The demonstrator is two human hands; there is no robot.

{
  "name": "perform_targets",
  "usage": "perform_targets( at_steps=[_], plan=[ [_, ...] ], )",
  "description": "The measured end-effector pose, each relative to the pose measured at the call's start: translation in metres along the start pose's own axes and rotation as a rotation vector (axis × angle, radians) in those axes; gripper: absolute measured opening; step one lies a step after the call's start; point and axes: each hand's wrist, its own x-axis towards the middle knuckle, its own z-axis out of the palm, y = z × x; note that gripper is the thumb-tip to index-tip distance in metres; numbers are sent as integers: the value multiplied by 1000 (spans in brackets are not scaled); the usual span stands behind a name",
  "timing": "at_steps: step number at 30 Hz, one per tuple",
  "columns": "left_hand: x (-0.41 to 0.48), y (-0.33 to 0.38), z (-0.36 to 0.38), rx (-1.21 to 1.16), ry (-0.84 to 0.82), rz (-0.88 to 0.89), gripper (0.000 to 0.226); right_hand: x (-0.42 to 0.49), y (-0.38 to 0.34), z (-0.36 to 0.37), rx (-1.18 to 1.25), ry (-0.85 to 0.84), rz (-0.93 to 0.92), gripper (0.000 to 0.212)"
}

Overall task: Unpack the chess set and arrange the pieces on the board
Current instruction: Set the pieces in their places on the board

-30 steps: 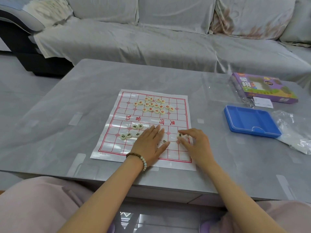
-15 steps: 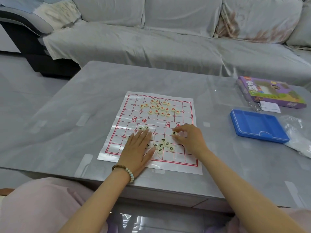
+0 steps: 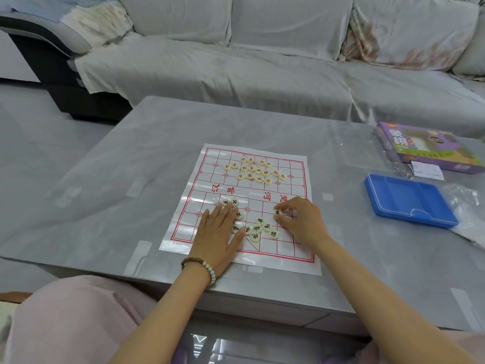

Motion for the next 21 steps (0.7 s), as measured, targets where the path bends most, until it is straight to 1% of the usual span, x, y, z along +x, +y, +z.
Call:
perform_targets(
  at_steps=[3,6,9,15,21],
  plan=[
    [1,-1,1,6,-2,-6,98,-1,-1,0,-5,2,5,23],
    [1,-1,1,18,-4,-9,96,-2,-7,-1,11,5,-40,25],
    [1,-1,2,30,-8,-9,96,-1,-19,1,35,-54,-79,22],
    [1,-1,2,25,-9,-17,99,6,-29,1,-79,-182,-73,27],
    [1,-1,2,31,-11,-22,101,7,-28,6,-58,-195,-59,21]
  ],
)
